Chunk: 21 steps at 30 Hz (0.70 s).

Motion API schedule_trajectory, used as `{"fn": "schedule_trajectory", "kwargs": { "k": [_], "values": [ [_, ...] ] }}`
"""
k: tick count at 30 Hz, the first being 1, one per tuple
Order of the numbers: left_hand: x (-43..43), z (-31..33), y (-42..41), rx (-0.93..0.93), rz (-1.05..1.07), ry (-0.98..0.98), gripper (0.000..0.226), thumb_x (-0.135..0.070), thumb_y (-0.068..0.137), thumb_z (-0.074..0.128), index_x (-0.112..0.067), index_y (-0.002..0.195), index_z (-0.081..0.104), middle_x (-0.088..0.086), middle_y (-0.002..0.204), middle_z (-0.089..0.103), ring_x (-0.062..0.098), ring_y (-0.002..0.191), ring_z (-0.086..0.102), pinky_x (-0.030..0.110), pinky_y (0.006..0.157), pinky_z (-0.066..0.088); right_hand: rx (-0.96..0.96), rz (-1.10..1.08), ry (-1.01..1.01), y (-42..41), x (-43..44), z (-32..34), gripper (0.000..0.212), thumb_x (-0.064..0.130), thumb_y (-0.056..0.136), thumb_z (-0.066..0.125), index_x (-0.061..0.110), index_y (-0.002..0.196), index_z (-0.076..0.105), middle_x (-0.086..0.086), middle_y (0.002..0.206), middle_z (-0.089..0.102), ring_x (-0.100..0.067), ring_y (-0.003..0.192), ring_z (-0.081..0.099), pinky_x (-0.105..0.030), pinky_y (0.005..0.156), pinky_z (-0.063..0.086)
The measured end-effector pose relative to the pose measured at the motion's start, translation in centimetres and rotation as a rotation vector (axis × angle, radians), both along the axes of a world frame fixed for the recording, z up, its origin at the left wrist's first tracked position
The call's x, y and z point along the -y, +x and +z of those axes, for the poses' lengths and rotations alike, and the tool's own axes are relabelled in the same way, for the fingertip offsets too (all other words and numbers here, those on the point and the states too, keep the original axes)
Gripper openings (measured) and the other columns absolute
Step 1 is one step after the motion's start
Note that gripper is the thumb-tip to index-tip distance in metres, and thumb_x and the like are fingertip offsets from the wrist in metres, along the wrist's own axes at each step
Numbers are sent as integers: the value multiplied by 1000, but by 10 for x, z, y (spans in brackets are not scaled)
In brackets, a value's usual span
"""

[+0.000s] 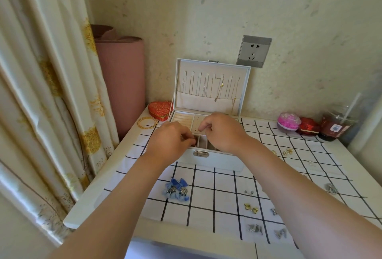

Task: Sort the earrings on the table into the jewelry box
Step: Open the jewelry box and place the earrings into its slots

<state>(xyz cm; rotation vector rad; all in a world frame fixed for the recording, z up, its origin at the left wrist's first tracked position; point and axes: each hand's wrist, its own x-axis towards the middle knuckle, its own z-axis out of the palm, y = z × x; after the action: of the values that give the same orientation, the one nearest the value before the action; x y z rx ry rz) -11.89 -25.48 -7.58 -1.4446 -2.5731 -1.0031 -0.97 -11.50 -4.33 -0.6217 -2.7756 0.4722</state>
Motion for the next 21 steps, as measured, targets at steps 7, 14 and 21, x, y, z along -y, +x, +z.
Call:
{"fn": "schedule_trajectory", "kwargs": {
  "k": [7, 14, 21],
  "values": [
    [4, -7, -6, -94, -60, -4, 29, -37, 91, 62, -32, 119, 68, -9, 111, 62, 16, 109, 47, 30, 94, 41, 119, 1, 109, 2, 8, -6, 29, 12, 88, 55, 31, 95, 76, 12, 106, 65, -18, 99, 64, -27, 76, 46],
    [8, -4, -2, -147, -93, -102, 33, -38, 96, 55, -35, 128, 63, -9, 117, 58, 16, 113, 43, 32, 100, 36, 115, 47, 166, 6, 11, -8, 29, 14, 92, 53, 29, 105, 74, 6, 108, 57, -22, 95, 62, -31, 75, 49],
    [38, 11, 9, -106, -117, 8, 17, -28, 91, 63, -29, 107, 68, -14, 101, 60, 5, 94, 52, 26, 82, 46, 26, 170, 143, 24, 42, 5, 23, 21, 93, 57, 32, 105, 73, 9, 101, 58, -15, 87, 61, -32, 75, 51]
  ]
}}
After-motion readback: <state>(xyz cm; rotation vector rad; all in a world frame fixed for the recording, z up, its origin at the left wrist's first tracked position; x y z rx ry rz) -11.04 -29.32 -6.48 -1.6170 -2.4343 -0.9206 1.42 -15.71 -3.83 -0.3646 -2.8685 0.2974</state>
